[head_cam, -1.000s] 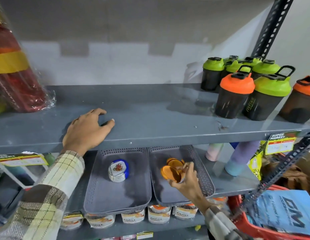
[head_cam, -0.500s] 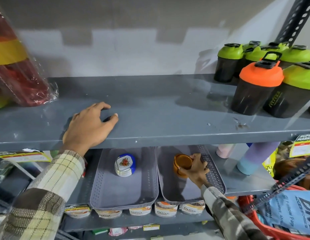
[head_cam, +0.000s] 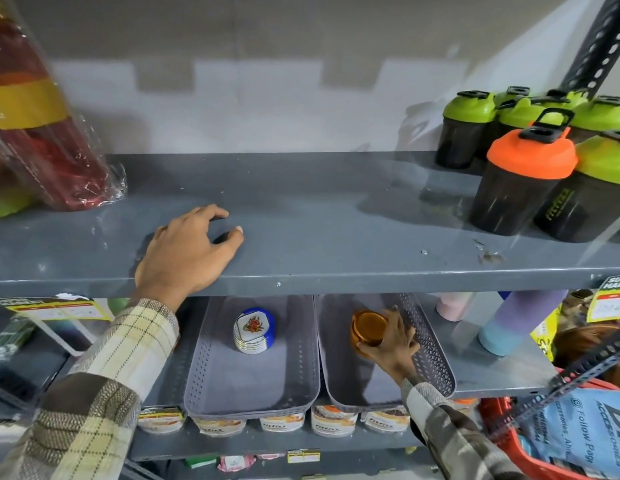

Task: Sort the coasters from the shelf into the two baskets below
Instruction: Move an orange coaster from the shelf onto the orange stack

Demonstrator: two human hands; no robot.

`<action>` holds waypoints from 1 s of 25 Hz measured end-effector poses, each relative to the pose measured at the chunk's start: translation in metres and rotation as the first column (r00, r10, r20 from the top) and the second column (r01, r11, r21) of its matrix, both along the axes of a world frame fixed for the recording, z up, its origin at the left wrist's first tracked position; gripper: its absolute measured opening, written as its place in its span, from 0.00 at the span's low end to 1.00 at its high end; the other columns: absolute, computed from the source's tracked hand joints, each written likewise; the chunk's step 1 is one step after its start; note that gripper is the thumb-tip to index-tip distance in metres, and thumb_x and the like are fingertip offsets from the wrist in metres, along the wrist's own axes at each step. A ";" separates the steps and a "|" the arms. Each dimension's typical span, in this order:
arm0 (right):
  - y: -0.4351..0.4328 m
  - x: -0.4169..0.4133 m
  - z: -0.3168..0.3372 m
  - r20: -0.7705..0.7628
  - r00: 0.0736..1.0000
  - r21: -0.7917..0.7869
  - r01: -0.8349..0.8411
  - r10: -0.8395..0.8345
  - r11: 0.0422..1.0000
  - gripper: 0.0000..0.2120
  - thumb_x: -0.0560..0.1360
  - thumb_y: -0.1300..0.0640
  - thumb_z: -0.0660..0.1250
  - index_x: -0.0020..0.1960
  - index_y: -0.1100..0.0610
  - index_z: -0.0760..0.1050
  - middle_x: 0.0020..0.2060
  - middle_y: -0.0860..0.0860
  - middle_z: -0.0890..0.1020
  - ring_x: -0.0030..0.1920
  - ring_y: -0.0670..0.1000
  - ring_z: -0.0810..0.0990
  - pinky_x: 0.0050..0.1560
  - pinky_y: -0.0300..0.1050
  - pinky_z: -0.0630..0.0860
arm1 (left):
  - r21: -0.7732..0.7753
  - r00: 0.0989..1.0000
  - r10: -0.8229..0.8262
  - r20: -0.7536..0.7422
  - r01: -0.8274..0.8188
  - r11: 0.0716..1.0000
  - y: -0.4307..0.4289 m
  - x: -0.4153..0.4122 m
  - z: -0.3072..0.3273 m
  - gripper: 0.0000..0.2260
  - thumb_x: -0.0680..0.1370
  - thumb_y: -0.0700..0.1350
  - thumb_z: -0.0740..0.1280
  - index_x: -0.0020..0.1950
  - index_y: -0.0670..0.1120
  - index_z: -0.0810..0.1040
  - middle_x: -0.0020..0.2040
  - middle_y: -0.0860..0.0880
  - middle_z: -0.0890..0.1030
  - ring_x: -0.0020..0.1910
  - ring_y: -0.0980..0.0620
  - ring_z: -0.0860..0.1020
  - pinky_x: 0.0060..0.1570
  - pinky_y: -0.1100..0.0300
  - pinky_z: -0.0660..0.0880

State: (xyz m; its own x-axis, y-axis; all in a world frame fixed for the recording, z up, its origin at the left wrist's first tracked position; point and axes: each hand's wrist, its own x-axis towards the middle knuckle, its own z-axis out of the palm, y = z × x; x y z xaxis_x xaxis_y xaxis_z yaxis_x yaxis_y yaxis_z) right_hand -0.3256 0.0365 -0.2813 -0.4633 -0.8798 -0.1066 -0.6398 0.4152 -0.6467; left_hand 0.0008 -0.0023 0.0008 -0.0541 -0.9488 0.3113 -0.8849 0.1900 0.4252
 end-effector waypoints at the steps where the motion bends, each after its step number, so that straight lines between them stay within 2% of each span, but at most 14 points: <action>1: -0.003 -0.001 0.005 -0.046 0.998 0.032 -0.037 0.038 0.999 0.50 0.60 0.44 0.82 0.74 0.49 0.58 0.78 0.51 0.60 0.75 0.64 0.58 0.71 0.69 0.57 | -0.001 1.000 0.004 0.000 -0.004 1.000 0.000 0.000 0.000 0.21 0.77 0.62 0.62 0.67 0.57 0.74 0.69 0.53 0.75 0.63 0.43 0.75 0.63 0.45 0.69; 3: -0.010 -0.006 0.017 -0.127 0.975 0.127 -0.166 0.182 0.978 0.58 0.59 0.42 0.83 0.79 0.46 0.51 0.82 0.50 0.49 0.79 0.64 0.51 0.75 0.69 0.54 | -0.003 1.000 0.007 0.000 -0.007 1.000 0.000 0.000 0.000 0.21 0.77 0.62 0.62 0.67 0.57 0.74 0.69 0.53 0.75 0.64 0.43 0.74 0.63 0.46 0.69; 5: -0.021 -0.012 0.029 -0.175 0.923 0.246 -0.295 0.342 0.923 0.61 0.58 0.42 0.82 0.79 0.42 0.47 0.82 0.49 0.45 0.80 0.65 0.50 0.75 0.67 0.53 | -0.004 1.000 0.008 -0.004 -0.008 1.000 0.001 0.000 0.001 0.20 0.77 0.61 0.62 0.67 0.57 0.74 0.69 0.53 0.75 0.64 0.43 0.74 0.63 0.46 0.68; 8: -0.037 -0.017 0.041 -0.204 0.858 0.406 -0.364 0.471 0.838 0.63 0.54 0.44 0.83 0.77 0.37 0.46 0.81 0.49 0.50 0.77 0.69 0.55 0.74 0.68 0.60 | -0.003 1.000 0.018 -0.015 -0.018 1.000 0.002 -0.001 0.001 0.20 0.77 0.60 0.62 0.67 0.56 0.74 0.68 0.53 0.75 0.65 0.43 0.73 0.64 0.47 0.68; 11: -0.050 -0.020 0.040 -0.185 0.821 0.487 -0.400 0.540 0.776 0.61 0.53 0.45 0.83 0.77 0.37 0.52 0.78 0.51 0.61 0.74 0.68 0.64 0.69 0.65 0.70 | 0.002 1.000 0.020 -0.021 -0.020 1.000 0.003 -0.002 0.002 0.20 0.77 0.60 0.62 0.67 0.57 0.74 0.69 0.54 0.75 0.65 0.44 0.73 0.64 0.47 0.68; 14: -0.059 -0.024 0.030 -0.191 0.806 0.500 -0.411 0.560 0.762 0.55 0.53 0.45 0.82 0.75 0.38 0.60 0.73 0.54 0.71 0.70 0.65 0.71 0.65 0.59 0.75 | 0.003 1.000 0.017 -0.015 -0.017 1.000 0.002 -0.002 0.002 0.20 0.77 0.60 0.62 0.67 0.56 0.74 0.69 0.54 0.75 0.66 0.44 0.73 0.64 0.47 0.67; 18: -0.063 -0.025 0.025 -0.179 0.828 0.472 -0.401 0.531 0.785 0.51 0.51 0.46 0.82 0.71 0.38 0.66 0.69 0.53 0.75 0.67 0.63 0.75 0.62 0.55 0.78 | 0.001 1.000 0.024 0.002 -0.024 1.000 0.001 -0.002 0.002 0.20 0.77 0.60 0.62 0.68 0.57 0.74 0.69 0.54 0.74 0.66 0.44 0.73 0.64 0.47 0.67; 25: -0.050 -0.009 0.042 -0.207 0.872 0.472 -0.307 0.443 0.826 0.50 0.56 0.49 0.84 0.74 0.39 0.67 0.72 0.55 0.73 0.70 0.63 0.74 0.64 0.56 0.77 | 0.002 1.000 0.017 0.006 -0.017 1.000 0.002 -0.002 0.002 0.21 0.77 0.61 0.62 0.68 0.56 0.74 0.70 0.54 0.74 0.66 0.44 0.73 0.65 0.46 0.67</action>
